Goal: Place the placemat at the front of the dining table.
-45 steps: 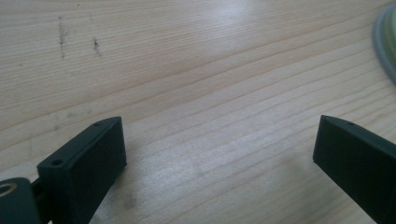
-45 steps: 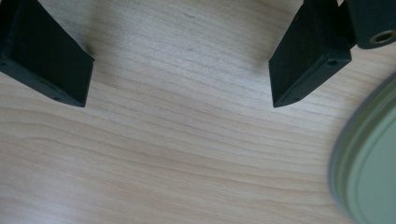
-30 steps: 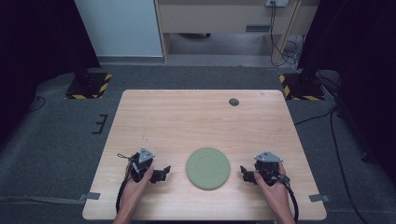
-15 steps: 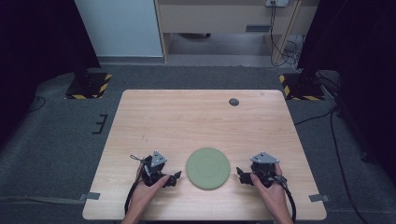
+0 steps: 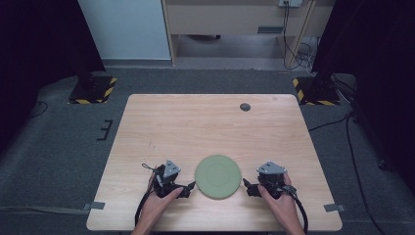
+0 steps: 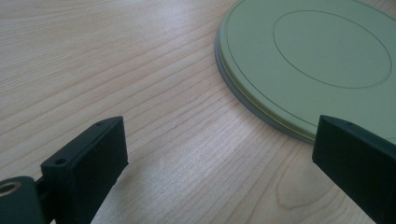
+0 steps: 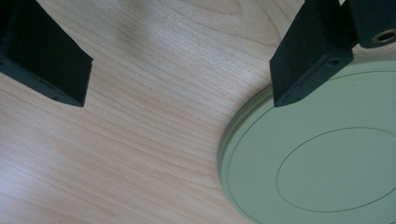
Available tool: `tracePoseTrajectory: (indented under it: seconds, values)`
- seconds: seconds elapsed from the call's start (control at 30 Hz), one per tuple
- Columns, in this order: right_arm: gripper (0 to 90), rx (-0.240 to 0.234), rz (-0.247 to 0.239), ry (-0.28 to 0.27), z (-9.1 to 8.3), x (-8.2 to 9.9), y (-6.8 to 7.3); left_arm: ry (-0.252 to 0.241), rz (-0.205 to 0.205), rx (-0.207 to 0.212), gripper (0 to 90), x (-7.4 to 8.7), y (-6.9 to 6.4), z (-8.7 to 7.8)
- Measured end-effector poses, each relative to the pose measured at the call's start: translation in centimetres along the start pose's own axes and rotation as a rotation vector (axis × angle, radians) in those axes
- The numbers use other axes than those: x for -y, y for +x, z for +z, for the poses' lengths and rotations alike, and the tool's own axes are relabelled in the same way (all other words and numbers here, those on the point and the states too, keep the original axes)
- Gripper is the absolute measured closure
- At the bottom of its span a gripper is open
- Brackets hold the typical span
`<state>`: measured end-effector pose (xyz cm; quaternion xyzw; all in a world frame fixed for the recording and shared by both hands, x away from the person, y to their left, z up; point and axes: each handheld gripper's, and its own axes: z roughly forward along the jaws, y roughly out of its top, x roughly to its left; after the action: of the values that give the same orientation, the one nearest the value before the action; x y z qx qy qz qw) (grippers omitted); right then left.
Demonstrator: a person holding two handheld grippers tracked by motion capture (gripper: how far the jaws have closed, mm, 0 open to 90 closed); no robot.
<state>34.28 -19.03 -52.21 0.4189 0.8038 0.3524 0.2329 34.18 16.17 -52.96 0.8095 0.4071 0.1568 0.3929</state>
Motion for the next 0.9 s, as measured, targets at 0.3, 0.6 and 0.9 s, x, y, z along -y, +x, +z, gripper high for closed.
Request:
tracePoseTrajectory:
  seconds: [0.3,0.6,0.9]
  values:
    - [5.6,-0.015,-0.023,0.012,0.4,-0.1,0.8,0.005,0.022,-0.009,2.5,-0.3,-0.6,0.5]
    - [5.7,-0.028,-0.034,0.018,0.7,-0.2,1.4,0.013,0.030,0.003,2.7,-0.4,-0.9,0.8]
    - [4.3,-0.030,-0.035,0.024,1.0,-0.4,1.6,0.025,0.027,-0.009,0.2,-0.4,-0.8,1.3]
